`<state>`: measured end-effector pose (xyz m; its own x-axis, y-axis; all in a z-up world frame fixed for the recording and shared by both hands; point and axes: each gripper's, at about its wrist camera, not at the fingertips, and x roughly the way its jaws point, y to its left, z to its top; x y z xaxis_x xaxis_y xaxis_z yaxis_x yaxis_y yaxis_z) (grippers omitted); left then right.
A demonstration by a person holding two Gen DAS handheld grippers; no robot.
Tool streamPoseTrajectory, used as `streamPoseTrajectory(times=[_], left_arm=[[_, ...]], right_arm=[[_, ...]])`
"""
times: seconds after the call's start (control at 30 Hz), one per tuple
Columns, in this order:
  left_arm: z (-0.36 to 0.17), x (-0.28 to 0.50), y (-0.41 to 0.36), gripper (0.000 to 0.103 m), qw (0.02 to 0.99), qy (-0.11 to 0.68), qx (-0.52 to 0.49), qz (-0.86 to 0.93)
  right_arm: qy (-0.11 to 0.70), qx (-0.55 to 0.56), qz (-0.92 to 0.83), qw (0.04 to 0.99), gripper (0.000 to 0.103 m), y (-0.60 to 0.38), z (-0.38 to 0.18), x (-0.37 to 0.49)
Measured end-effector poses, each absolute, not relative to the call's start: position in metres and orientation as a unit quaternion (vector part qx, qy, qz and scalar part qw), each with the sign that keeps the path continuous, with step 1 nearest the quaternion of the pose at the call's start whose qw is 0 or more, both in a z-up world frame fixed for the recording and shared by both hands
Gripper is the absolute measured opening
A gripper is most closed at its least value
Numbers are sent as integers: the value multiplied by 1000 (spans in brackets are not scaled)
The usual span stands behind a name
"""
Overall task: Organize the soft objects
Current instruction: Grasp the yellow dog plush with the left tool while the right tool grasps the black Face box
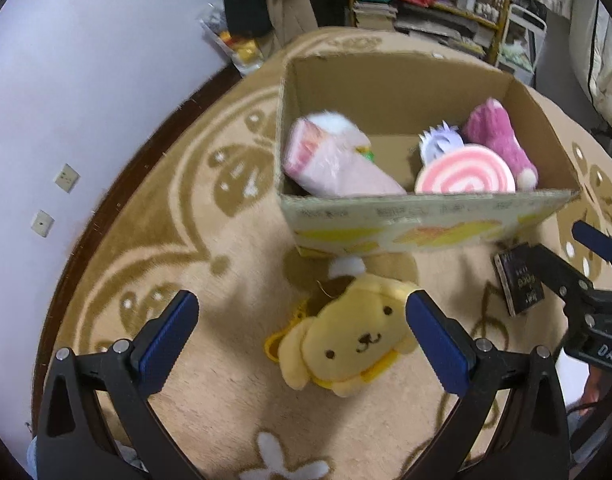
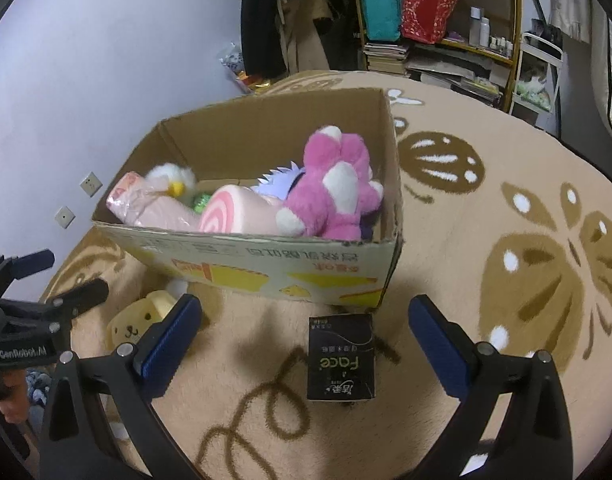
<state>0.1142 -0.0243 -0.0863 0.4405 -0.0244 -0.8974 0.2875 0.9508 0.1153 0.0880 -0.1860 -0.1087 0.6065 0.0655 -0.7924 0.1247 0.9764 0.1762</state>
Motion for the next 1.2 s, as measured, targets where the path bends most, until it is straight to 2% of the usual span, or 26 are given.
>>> streamPoseTrajectory(times=[0.63,0.83,1.1,1.13,1.2], left_arm=[[-133,114,-48,102,786,580,180,-117],[-148,116,-50,102,773,594,191,-114],[-161,114,-54,102,767,595,207,-119],[-162,113,-56,101,765,595,215,-121],[-164,110,-59,92,761,596,218,-132]], right_arm=[[513,127,-32,848,103,-197,-161,101],[527,108,-29,843,94,-191,-166,101],[537,94,-38,837,76,-185,-169,98],[539,93,-39,836,76,-184,-170,96],[541,92,-40,835,76,-183,-169,94]])
